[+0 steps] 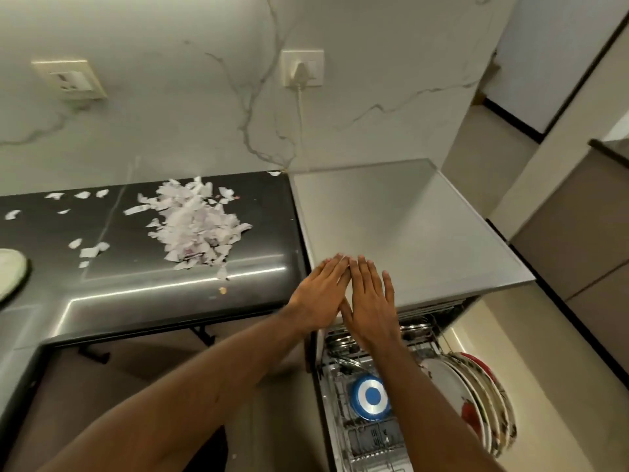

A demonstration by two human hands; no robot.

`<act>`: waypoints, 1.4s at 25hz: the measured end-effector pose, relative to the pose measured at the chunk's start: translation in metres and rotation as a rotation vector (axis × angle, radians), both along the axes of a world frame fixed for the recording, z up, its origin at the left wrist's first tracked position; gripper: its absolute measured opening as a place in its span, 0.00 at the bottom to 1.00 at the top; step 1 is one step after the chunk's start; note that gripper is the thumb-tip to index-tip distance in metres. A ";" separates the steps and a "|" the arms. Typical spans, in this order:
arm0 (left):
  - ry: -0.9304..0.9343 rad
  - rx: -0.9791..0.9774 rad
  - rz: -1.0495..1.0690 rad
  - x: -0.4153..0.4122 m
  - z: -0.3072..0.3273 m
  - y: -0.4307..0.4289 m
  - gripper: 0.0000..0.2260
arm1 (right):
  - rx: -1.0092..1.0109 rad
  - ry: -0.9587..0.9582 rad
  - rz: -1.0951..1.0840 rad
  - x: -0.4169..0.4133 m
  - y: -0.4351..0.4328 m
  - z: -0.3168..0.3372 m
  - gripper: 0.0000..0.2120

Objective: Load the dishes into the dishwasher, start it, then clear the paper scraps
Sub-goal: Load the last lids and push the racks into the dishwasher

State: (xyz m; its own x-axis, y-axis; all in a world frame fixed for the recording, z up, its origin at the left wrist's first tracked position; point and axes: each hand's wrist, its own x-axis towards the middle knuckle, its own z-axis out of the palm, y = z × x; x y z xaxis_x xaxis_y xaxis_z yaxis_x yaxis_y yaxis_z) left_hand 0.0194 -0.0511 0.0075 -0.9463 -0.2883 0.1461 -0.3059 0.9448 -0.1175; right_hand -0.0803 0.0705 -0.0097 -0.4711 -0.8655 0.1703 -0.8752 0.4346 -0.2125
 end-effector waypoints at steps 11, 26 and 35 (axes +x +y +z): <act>0.001 0.113 0.502 0.317 0.053 -0.146 0.39 | 0.005 -0.047 0.448 0.237 -0.203 0.046 0.35; -0.139 0.350 0.943 0.503 0.004 -0.223 0.38 | 0.346 -0.045 0.714 0.364 -0.338 0.027 0.37; -0.134 0.407 1.150 0.524 -0.002 -0.311 0.36 | 0.791 -0.011 0.657 0.386 -0.463 0.010 0.59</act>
State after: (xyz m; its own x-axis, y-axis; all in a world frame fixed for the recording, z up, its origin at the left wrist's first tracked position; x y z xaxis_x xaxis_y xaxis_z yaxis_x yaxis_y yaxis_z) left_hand 0.5432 -0.3620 0.0051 -0.1118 -0.9671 -0.2284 -0.9937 0.1081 0.0286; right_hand 0.3057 -0.3929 0.0003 0.1377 -0.8155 -0.5622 -0.9905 -0.1104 -0.0825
